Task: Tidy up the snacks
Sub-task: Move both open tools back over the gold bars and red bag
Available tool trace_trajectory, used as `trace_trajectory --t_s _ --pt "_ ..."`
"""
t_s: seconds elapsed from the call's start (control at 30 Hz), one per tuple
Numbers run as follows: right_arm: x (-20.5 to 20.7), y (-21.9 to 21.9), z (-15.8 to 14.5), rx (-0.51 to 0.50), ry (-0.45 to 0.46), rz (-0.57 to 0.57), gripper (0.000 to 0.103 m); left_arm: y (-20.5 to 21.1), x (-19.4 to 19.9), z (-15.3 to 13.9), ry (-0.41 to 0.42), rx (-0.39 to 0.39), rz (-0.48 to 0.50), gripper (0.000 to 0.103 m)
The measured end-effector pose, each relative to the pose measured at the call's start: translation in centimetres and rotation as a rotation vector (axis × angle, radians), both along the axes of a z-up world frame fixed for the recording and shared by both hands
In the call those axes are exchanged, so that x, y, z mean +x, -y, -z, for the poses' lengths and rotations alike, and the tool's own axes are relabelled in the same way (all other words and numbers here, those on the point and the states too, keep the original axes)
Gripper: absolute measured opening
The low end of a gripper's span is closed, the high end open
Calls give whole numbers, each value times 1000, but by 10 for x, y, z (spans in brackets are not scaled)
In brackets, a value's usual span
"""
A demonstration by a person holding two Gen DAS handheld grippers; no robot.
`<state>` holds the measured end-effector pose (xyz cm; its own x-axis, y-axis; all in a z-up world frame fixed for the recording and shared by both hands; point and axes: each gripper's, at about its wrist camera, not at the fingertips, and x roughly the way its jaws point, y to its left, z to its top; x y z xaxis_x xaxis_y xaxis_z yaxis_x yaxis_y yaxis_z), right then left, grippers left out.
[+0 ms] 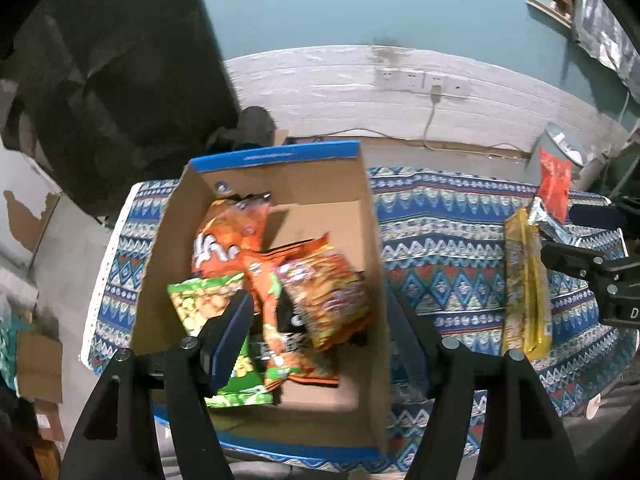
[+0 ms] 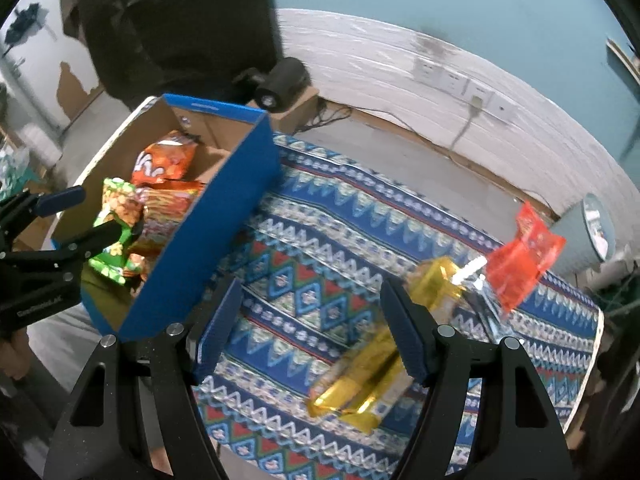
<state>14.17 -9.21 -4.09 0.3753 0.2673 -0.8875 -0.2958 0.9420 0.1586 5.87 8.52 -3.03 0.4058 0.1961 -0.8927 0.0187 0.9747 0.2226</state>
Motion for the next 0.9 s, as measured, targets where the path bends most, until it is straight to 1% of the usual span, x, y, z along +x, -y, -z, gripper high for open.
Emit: trace_trajectory --t_s 0.2,0.5,0.6,0.7,0.73,0.83,0.9 --pt "-6 33 3 7 -1 47 73 32 5 3 -6 6 52 71" --pt "-15 83 16 8 -25 128 73 75 14 16 -40 3 115 71" --pt "-15 100 21 6 -35 165 77 88 19 18 -44 -5 129 71" --pt "-15 114 26 7 -47 195 78 101 26 19 -40 1 140 71" --pt "-14 118 28 10 -54 204 78 105 29 20 -41 0 144 71" --pt "-10 134 33 23 -75 246 79 117 38 23 -49 -3 159 77" --pt "-5 146 37 29 -94 274 79 127 46 26 -55 7 176 77"
